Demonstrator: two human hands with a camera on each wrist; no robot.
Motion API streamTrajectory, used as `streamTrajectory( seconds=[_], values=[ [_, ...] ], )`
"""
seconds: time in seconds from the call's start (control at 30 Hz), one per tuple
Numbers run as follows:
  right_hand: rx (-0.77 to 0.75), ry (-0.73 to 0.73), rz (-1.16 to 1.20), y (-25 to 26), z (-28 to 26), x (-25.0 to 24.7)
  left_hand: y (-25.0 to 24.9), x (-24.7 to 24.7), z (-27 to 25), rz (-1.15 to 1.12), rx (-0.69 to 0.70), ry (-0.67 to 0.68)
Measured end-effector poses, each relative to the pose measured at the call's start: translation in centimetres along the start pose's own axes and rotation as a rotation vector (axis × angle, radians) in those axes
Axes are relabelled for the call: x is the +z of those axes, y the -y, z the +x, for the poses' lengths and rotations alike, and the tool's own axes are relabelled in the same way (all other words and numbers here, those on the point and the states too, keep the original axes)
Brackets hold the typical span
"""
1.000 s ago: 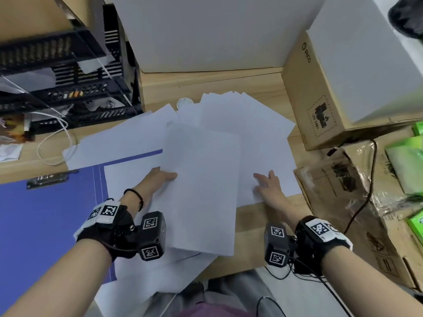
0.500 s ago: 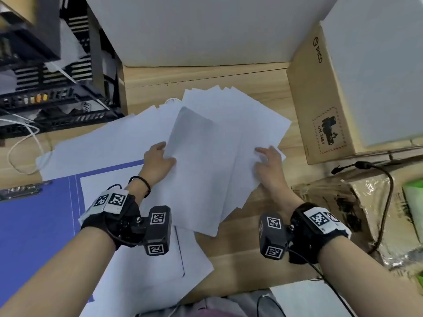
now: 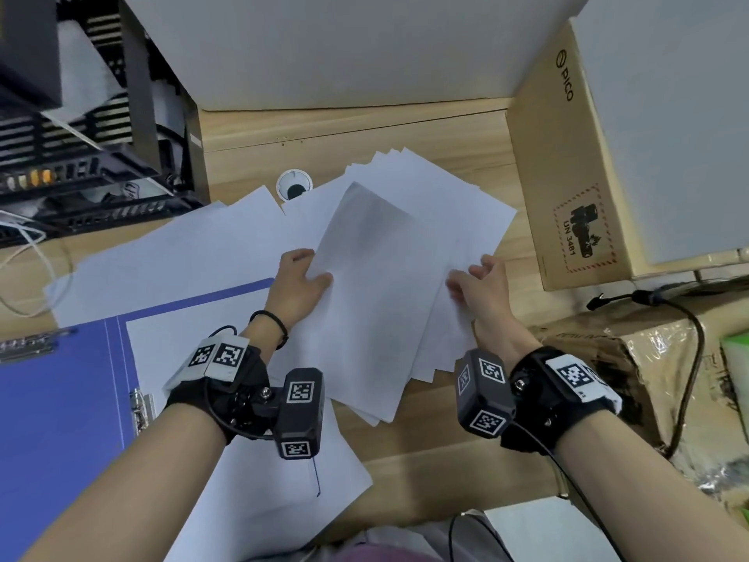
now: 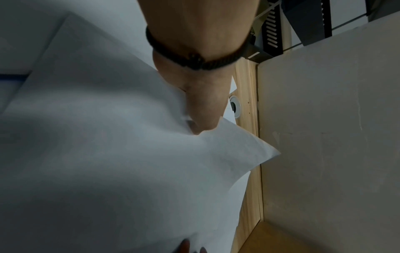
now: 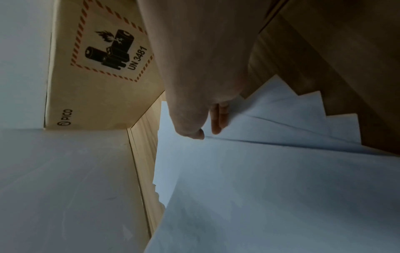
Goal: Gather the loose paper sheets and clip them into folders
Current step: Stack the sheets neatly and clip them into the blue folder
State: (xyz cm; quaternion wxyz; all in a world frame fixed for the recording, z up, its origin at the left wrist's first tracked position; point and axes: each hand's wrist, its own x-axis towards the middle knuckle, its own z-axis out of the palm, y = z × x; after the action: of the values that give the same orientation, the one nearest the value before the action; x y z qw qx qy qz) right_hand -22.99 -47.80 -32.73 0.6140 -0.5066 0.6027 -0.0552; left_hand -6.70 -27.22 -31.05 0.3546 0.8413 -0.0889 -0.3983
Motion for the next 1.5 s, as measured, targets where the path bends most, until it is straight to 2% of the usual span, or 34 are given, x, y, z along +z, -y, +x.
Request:
streamTrajectory(
  seconds=[0.23,0.37,0.47,0.53,0.6,0.7,0.8,0.97,1.03,1.1,1.27,1.4,1.5],
  values=[
    [-0.006,0.041,-0.005,0.0,-0.5,0.0,-0.4,1.1,-0.8,-0.042,0.045,0.014],
    [-0.007,0.078,-0.004,-0.4,-0.5,-0.4,-0.4,1.6,-1.1,0.000,0.136,0.000],
    [-0.015,0.092,0.007,-0.6,-0.7,-0.7,-1.1,2.0,-1.9,-0.118,0.211,-0.040],
    [-0.015,0.097,0.008,-0.9,-0.8,-0.9,-1.6,2.1,-2.3,-0.216,0.134,-0.002],
    [-0.011,0.103,0.017,-1.1,-1.1,-1.1,-2.1,2.1,-2.8,-0.231,0.067,0.098],
    [-0.010,0.109,0.009,-1.6,-1.6,-1.5,-2.2,2.3,-3.3,-0.171,0.144,0.170],
    [-0.005,0.079,0.009,-2.6,-2.2,-1.9,-2.3,2.4,-3.9,-0.142,0.209,0.154],
    [-0.033,-0.045,0.053,-3.5,-3.9,-2.0,-1.7,0.6,-5.8,-0.306,0.232,0.049],
    [-0.018,0.021,0.095,-3.2,-5.4,-1.5,-0.9,-0.9,-6.7,-0.447,0.202,0.006],
    [0.010,0.152,0.109,-3.2,-7.0,-0.6,0.4,-2.5,-7.5,-0.543,0.145,-0.024],
    [0.013,0.459,0.051,-3.4,-12.1,2.6,5.5,-5.7,-10.2,-0.534,-0.007,-0.096],
    [0.017,0.513,-0.053,-5.2,-15.0,5.2,11.3,-7.3,-12.8,-0.554,-0.155,-0.037],
    [0.038,0.562,-0.178,-7.0,-17.0,6.4,14.3,-8.3,-15.0,-0.551,-0.162,-0.032]
  ],
)
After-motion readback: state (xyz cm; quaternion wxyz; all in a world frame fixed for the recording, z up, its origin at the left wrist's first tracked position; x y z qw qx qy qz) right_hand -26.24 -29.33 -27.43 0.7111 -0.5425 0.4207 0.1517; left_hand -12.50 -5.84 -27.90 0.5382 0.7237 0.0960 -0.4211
